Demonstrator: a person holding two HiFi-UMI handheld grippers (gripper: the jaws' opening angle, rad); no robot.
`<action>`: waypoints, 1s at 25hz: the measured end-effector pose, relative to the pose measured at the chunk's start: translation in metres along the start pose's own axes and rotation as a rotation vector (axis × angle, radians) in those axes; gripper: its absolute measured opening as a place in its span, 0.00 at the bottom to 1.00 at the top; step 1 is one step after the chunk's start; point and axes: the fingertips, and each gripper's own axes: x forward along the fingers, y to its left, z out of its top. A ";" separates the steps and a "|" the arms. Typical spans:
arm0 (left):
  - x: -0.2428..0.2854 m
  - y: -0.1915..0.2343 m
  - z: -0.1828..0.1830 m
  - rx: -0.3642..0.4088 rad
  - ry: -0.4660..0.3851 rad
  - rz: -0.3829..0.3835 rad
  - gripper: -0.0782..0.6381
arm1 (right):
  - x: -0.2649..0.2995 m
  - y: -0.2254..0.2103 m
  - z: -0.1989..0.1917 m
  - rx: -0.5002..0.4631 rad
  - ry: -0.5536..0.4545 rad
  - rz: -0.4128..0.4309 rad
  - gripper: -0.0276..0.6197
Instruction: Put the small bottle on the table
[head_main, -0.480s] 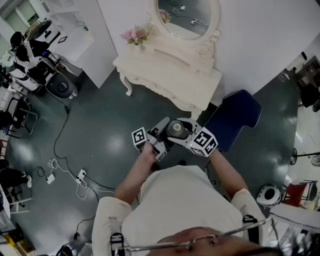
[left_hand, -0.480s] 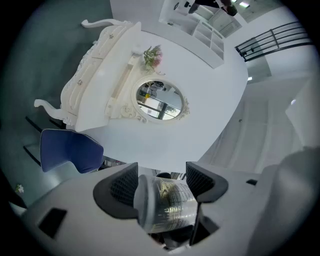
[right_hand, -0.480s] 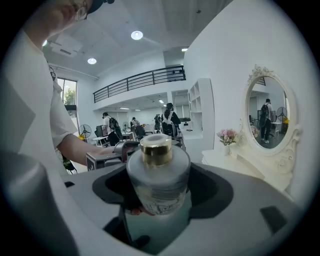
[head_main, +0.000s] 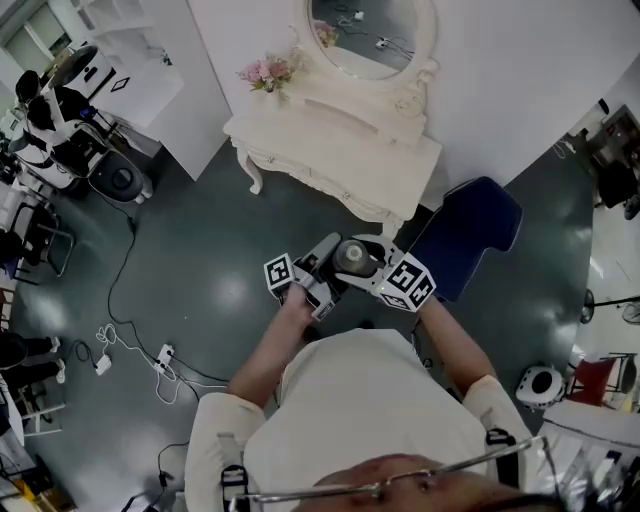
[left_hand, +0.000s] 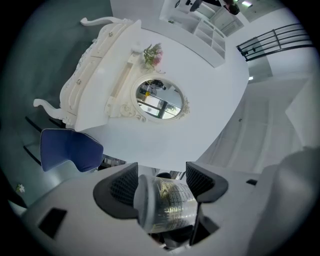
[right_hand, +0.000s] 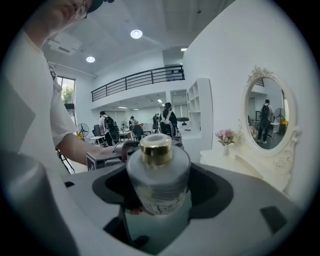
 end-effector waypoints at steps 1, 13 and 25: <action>0.000 0.000 0.000 -0.002 0.002 0.000 0.53 | 0.001 0.000 0.000 0.001 0.002 -0.003 0.58; -0.025 -0.008 0.019 -0.024 0.024 0.009 0.53 | 0.031 0.013 0.006 0.017 0.006 -0.031 0.58; -0.073 -0.018 0.039 -0.034 0.056 0.040 0.53 | 0.075 0.044 0.008 0.047 -0.007 -0.065 0.58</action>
